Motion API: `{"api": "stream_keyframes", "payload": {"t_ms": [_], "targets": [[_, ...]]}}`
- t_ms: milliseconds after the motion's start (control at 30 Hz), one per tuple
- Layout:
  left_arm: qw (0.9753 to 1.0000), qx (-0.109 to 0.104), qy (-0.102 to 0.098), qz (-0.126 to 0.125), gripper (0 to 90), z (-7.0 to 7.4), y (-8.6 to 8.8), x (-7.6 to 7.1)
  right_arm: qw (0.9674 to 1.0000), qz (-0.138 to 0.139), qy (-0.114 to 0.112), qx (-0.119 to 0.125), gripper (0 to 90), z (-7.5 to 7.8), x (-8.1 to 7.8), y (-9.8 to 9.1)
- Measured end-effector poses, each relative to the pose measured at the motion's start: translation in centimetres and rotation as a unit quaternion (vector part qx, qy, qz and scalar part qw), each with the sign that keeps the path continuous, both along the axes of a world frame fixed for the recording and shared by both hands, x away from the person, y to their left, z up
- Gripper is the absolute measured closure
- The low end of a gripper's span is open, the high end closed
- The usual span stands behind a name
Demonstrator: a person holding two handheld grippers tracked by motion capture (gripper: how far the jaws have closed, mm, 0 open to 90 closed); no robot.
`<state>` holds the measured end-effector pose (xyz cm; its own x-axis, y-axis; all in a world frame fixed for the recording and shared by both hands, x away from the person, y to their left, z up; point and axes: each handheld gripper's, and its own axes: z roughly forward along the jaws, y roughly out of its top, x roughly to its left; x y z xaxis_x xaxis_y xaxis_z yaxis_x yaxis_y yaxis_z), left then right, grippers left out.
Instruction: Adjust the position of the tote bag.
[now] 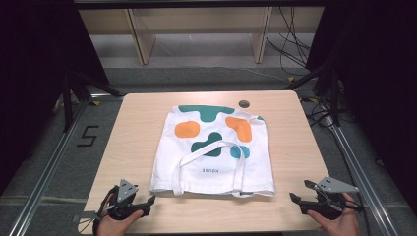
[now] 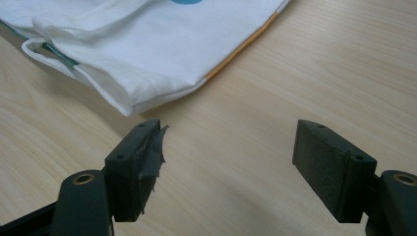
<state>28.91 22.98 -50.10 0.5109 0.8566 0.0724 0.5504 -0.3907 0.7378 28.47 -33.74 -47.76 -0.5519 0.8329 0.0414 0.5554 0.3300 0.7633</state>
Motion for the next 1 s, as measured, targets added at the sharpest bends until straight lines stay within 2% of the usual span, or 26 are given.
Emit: {"api": "stream_keyframes", "payload": {"t_ms": [33,67,100,133,200,267,300,333,367,400,433,533,567,600,633,667,700,733,767,800,833,867,900,933,967,1000], "targets": [[1.0000,0.007,-0.002,0.000,24.7,0.0,-0.1,0.4,0.9999,0.007,-0.009,-0.011,28.2,0.0,0.2,-0.1],[1.0000,0.007,-0.002,0.000,24.6,0.0,-0.1,0.4,0.9999,0.007,-0.009,-0.011,28.2,0.0,0.2,-0.1],[0.9999,0.010,-0.001,0.003,24.6,-0.1,-0.1,0.6,1.0000,0.002,0.000,0.000,28.2,0.0,0.0,0.1],[0.9997,0.018,-0.008,-0.013,24.7,-0.1,0.0,1.1,0.9998,0.009,-0.012,-0.008,28.2,0.0,0.2,0.0],[0.9995,0.024,-0.004,-0.018,25.1,-0.2,-0.1,1.5,0.9999,0.009,-0.009,-0.008,28.2,0.0,0.2,0.0],[0.9999,0.012,0.011,0.002,25.2,-0.4,-0.6,1.7,0.9999,0.008,-0.011,-0.002,28.2,-0.1,0.2,0.1],[0.9999,0.014,0.007,0.005,25.2,-0.5,-0.7,2.0,0.9999,0.013,-0.009,-0.004,28.2,-0.1,0.2,0.1],[0.9997,0.022,0.001,-0.004,25.3,-0.4,-0.6,2.3,0.9998,0.015,-0.008,-0.008,28.1,-0.1,0.3,0.1],[0.9999,0.015,0.005,0.004,25.2,-0.6,-0.8,2.7,0.9999,0.010,0.005,0.002,28.3,-0.1,0.1,0.3],[0.9999,0.015,0.005,0.004,25.2,-0.6,-0.8,2.7,0.9999,0.010,0.005,0.002,28.3,-0.1,0.1,0.3],[0.9991,0.038,-0.005,-0.020,25.3,-0.6,-0.7,3.4,0.9999,0.011,0.008,0.000,29.0,-0.1,0.1,0.4],[0.9996,0.027,0.004,-0.011,25.6,-0.7,-1.1,3.5,0.9997,0.022,0.000,-0.007,29.0,-0.2,0.3,0.2],[0.9997,0.025,-0.001,-0.006,25.9,-0.7,-1.4,3.6,0.9997,0.024,0.000,-0.010,29.0,-0.2,0.3,0.2],[0.9992,0.034,-0.011,-0.018,26.0,-0.6,-1.3,4.0,0.9997,0.023,0.000,-0.009,29.0,-0.2,0.3,0.2],[0.9997,0.023,-0.008,-0.004,26.3,-0.6,-1.6,4.0,0.9997,0.023,-0.001,-0.009,29.0,-0.2,0.4,0.2],[0.9994,0.028,-0.014,-0.013,27.0,-0.5,-1.5,4.3,0.9998,0.016,-0.003,-0.015,29.0,-0.2,0.3,0.3],[0.9998,0.019,-0.011,-0.004,27.9,-0.5,-1.6,4.3,0.9998,0.017,-0.002,-0.014,29.0,-0.2,0.3,0.3],[0.9998,0.012,-0.019,-0.001,30.9,-0.4,-1.7,4.4,0.9998,0.017,-0.002,-0.013,29.0,-0.2,0.3,0.3],[0.9993,0.018,-0.030,-0.010,36.6,-0.1,-1.7,4.5,0.9998,0.021,0.002,-0.008,29.0,-0.2,0.3,0.4],[0.9985,0.008,-0.053,-0.008,39.9,0.1,-2.0,4.6,0.9998,0.021,0.002,-0.007,29.0,-0.2,0.3,0.4],[0.9985,0.008,-0.053,-0.008,46.7,0.1,-2.0,4.6,0.9998,0.021,0.002,-0.007,29.0,-0.2,0.3,0.4],[0.9975,0.002,-0.069,-0.015,46.7,0.3,-2.2,4.6,0.9997,0.025,0.001,-0.006,29.0,-0.2,0.4,0.4],[0.9967,-0.025,-0.077,0.003,54.4,0.3,-2.7,4.3,0.9996,0.027,0.000,-0.005,29.0,-0.2,0.4,0.5],[0.9961,-0.031,-0.083,-0.001,63.3,0.6,-2.9,4.2,0.9996,0.026,-0.004,-0.006,29.0,-0.1,0.3,0.5],[0.9948,-0.046,-0.091,0.000,69.6,0.9,-3.0,4.3,0.9995,0.031,0.001,-0.002,29.0,-0.1,0.3,0.7],[0.9943,-0.044,-0.097,-0.001,77.9,1.1,-3.1,4.4,0.9996,0.028,0.006,0.007,29.0,-0.1,0.2,1.0]]}}
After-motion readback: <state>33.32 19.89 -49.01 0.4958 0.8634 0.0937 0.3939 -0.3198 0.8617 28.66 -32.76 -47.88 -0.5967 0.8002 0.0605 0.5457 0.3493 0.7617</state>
